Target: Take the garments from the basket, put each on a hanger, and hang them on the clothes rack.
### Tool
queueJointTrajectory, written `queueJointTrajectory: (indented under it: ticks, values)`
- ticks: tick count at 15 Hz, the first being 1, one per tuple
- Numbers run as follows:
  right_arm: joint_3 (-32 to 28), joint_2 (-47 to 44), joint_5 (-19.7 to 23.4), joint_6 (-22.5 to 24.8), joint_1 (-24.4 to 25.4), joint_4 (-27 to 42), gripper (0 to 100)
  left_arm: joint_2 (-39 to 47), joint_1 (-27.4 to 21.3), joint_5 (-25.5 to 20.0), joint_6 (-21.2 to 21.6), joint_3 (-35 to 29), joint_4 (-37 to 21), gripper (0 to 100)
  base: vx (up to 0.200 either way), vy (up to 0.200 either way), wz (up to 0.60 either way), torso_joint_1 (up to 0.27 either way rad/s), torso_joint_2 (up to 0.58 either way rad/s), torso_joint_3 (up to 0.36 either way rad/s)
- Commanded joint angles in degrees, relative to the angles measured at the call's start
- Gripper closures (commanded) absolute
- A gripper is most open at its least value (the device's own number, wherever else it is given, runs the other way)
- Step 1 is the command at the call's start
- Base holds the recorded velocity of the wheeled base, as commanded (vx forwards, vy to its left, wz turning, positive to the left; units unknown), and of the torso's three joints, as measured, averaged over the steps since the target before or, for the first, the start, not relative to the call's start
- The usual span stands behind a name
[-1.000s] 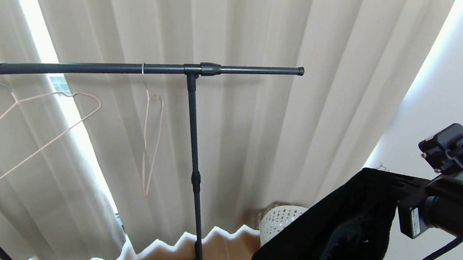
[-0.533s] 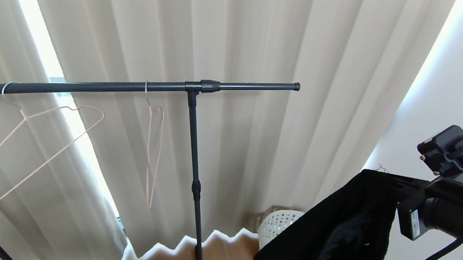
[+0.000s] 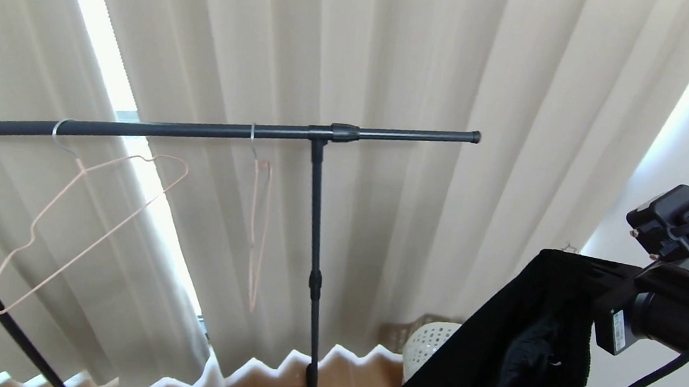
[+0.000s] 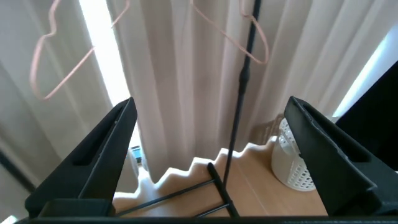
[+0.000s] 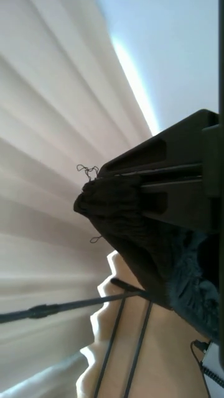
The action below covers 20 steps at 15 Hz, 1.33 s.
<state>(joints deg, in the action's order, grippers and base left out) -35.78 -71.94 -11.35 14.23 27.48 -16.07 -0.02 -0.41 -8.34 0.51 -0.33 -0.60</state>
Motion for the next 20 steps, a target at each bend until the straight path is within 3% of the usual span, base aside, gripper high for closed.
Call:
queueJointTrajectory:
  ticks: [1,5,11,20]
  values:
    - [0.0,-0.1,0.0,0.0,0.0,0.0,100,0.0,0.0,-0.1,0.0,0.0,0.0,0,0.0,0.0,0.6,0.022,0.01,-0.002]
    - [0.2,-0.1,0.0,0.0,0.0,0.0,100,0.0,0.0,-0.3,0.0,0.0,0.0,0,-0.05,0.0,0.0,0.002,0.0,-0.001]
    - [0.3,-0.1,0.0,0.0,0.0,0.0,100,0.0,0.0,-0.4,0.0,-0.1,0.0,0,-0.2,0.2,0.0,0.002,0.0,0.001]
    - [0.3,0.0,0.0,0.0,0.0,0.0,100,0.0,0.0,-0.4,0.0,-0.1,0.0,0,0.0,0.2,0.0,0.004,0.0,0.002]
